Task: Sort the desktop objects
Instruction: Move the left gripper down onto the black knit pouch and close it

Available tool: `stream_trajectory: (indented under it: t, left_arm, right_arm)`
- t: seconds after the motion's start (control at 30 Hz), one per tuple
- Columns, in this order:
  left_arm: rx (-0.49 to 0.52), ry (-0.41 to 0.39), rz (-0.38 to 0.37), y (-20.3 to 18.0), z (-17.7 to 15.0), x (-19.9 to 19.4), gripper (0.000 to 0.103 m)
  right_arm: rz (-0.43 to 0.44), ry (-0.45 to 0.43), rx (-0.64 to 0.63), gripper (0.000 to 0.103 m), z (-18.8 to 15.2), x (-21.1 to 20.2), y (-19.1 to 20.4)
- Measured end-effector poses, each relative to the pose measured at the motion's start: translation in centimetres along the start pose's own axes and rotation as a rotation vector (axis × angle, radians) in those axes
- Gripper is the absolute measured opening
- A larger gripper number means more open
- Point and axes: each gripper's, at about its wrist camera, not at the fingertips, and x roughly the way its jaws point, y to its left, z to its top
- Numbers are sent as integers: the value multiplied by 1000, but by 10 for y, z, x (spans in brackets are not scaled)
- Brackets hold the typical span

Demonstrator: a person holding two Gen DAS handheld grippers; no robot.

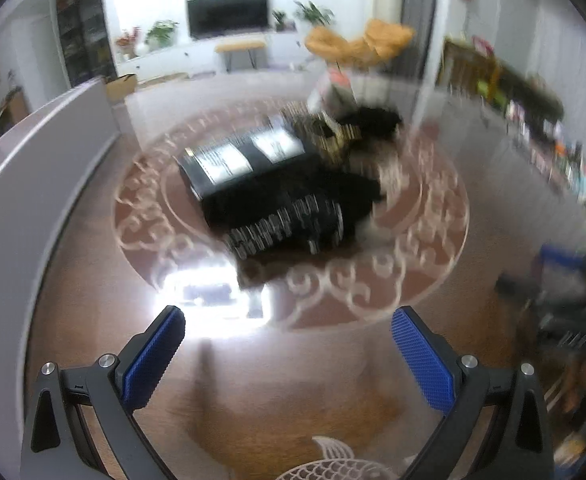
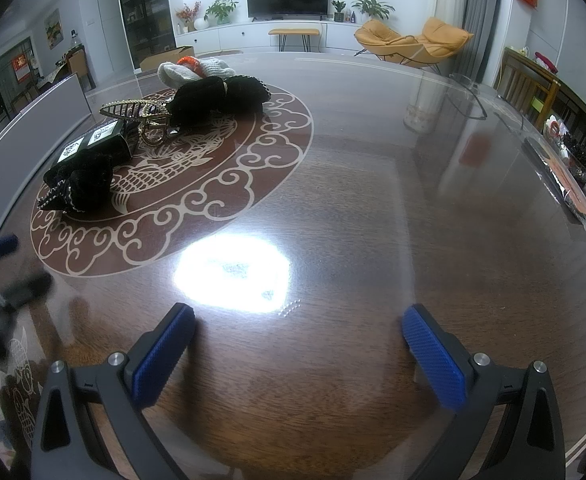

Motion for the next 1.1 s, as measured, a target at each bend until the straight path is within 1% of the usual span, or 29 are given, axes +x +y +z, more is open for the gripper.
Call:
stream_trajectory:
  t: [0.07, 0.13, 0.17, 0.2, 0.27, 0.3, 0.37, 0.4, 0.47, 0.6, 0.63, 0.67, 0.7, 0.77, 0.8, 0.83, 0.87, 0.9, 0.93, 1.0, 1.07, 1.1]
  left_arm:
    - [-61, -21, -15, 6, 16, -6, 103]
    - [-138, -28, 12, 6, 40, -4, 103]
    - [-152, -28, 23, 3, 49, 0, 103]
    - [-164, -25, 58, -3, 61, 6, 103]
    - [-146, 7, 136, -13, 75, 24, 103]
    - [-133, 34, 174, -16, 79, 36, 103]
    - [-128, 90, 211, -13, 78, 55, 103]
    - [-139, 100, 195, -9, 75, 57, 103]
    - [-145, 78, 154, 1, 67, 47, 103]
    - [-64, 75, 145, 17, 47, 24, 103]
    - [-53, 73, 132, 21, 43, 19, 103]
    - [-52, 72, 119, 23, 42, 18, 103]
    - [-58, 72, 90, 24, 42, 16, 103]
    - [-68, 76, 65, 23, 44, 18, 103]
    - [-75, 77, 68, 20, 46, 20, 103]
    - [-82, 77, 88, 18, 46, 22, 103]
    - [-91, 78, 116, 17, 47, 24, 103]
    - [-110, 79, 160, 18, 45, 27, 103]
    - [-140, 83, 186, 20, 42, 29, 103]
    - [-182, 102, 163, 27, 37, 32, 103]
    - [-197, 138, 139, 32, 32, 34, 103]
    - [-196, 142, 136, 36, 29, 30, 103]
  right_arm:
    - [0, 0, 0, 103, 0, 0, 0]
    - [0, 0, 0, 103, 0, 0, 0]
    - [0, 0, 0, 103, 0, 0, 0]
    - [0, 0, 0, 103, 0, 0, 0]
    - [0, 0, 0, 103, 0, 0, 0]
    - [0, 0, 0, 103, 0, 0, 0]
    - [1, 0, 0, 103, 0, 0, 0]
    - [1, 0, 0, 103, 0, 0, 0]
    - [-1, 0, -1, 103, 0, 0, 0]
    - [-1, 0, 0, 103, 0, 0, 0]
    - [0, 0, 0, 103, 0, 0, 0]
    - [0, 0, 0, 103, 0, 0, 0]
    - [0, 0, 0, 103, 0, 0, 0]
    - [0, 0, 0, 103, 0, 0, 0]
    - [0, 0, 0, 103, 0, 0, 0]
    - [1, 0, 0, 103, 0, 0, 0]
    - [0, -1, 0, 103, 0, 0, 0]
    - [0, -1, 0, 103, 0, 0, 0]
    - [0, -1, 1, 103, 0, 0, 0]
    - [-1, -1, 0, 103, -2, 0, 4]
    - [-1, -1, 0, 103, -2, 0, 4]
    - [-1, -1, 0, 103, -2, 0, 4]
